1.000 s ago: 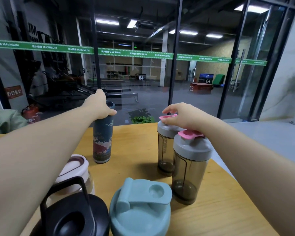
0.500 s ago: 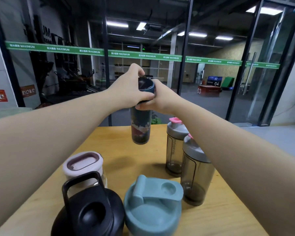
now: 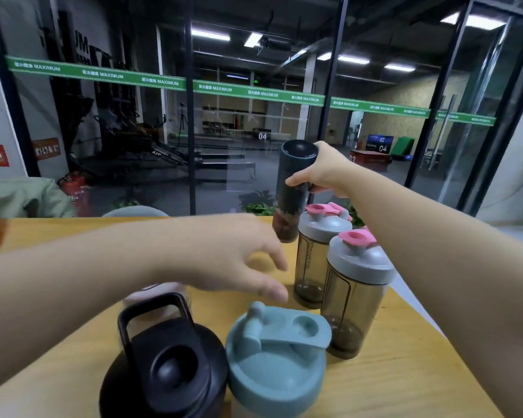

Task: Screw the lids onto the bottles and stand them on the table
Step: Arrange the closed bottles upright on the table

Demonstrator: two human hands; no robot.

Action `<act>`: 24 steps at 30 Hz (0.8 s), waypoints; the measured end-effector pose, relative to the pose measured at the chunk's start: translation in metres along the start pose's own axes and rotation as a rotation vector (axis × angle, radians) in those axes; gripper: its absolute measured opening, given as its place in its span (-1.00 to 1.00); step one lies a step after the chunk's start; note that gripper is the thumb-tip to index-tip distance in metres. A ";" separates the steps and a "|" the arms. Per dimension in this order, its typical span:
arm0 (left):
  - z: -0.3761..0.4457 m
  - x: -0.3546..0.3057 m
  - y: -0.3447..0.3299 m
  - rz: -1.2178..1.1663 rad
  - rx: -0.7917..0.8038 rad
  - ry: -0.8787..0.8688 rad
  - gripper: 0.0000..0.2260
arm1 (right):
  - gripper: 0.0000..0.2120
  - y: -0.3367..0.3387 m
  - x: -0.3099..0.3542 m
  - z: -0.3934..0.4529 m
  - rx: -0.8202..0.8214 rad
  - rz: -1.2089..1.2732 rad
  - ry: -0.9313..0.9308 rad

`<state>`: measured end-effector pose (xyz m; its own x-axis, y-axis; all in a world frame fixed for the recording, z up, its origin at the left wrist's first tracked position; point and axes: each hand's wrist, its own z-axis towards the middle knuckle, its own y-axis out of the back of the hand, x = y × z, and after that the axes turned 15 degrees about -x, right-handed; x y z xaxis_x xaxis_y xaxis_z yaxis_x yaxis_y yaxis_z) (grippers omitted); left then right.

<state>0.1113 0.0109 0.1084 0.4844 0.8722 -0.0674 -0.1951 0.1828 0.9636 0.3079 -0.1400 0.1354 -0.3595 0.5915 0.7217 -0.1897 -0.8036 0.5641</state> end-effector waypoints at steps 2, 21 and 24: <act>-0.006 -0.007 -0.007 -0.063 0.053 -0.007 -0.52 | -0.26 0.001 -0.005 0.004 -0.008 0.004 -0.022; 0.011 0.005 -0.013 -0.105 0.211 -0.096 -0.59 | -0.19 -0.016 -0.031 0.022 0.034 -0.268 0.058; 0.013 0.010 -0.011 -0.120 0.201 -0.063 -0.55 | -0.19 -0.016 -0.033 0.026 0.045 -0.336 0.032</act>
<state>0.1296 0.0120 0.1002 0.5470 0.8187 -0.1746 0.0382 0.1840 0.9822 0.3462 -0.1446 0.1129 -0.3125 0.8200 0.4796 -0.2620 -0.5597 0.7862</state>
